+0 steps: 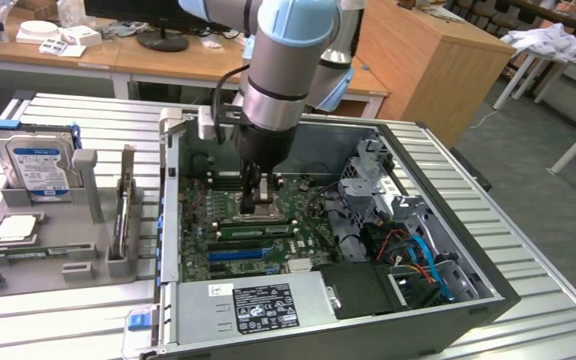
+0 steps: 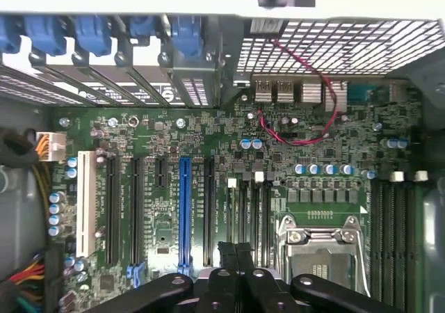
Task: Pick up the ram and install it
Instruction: 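Press down the ram until it locks into place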
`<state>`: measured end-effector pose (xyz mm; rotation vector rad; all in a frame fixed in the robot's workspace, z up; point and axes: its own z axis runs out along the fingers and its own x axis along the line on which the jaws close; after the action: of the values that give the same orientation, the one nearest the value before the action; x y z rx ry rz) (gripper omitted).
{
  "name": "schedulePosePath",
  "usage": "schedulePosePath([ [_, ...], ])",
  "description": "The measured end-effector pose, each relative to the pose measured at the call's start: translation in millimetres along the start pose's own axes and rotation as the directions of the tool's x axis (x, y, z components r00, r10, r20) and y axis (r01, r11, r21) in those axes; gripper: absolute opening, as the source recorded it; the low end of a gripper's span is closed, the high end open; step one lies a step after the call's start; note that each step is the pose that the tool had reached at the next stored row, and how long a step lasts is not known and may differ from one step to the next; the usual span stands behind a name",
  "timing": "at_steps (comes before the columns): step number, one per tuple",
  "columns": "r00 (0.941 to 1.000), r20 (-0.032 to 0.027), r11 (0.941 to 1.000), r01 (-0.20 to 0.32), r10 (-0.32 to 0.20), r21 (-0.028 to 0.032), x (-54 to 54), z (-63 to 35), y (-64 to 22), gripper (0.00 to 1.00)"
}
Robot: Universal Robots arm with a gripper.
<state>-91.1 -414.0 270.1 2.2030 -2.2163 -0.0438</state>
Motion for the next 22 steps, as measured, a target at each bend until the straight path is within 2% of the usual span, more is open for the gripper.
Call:
schedulePosePath([
  [22, 1.0000, 0.0000, 1.0000, 0.000, 0.000, -0.0001, -0.5, -58.8, 1.8, 0.11],
])
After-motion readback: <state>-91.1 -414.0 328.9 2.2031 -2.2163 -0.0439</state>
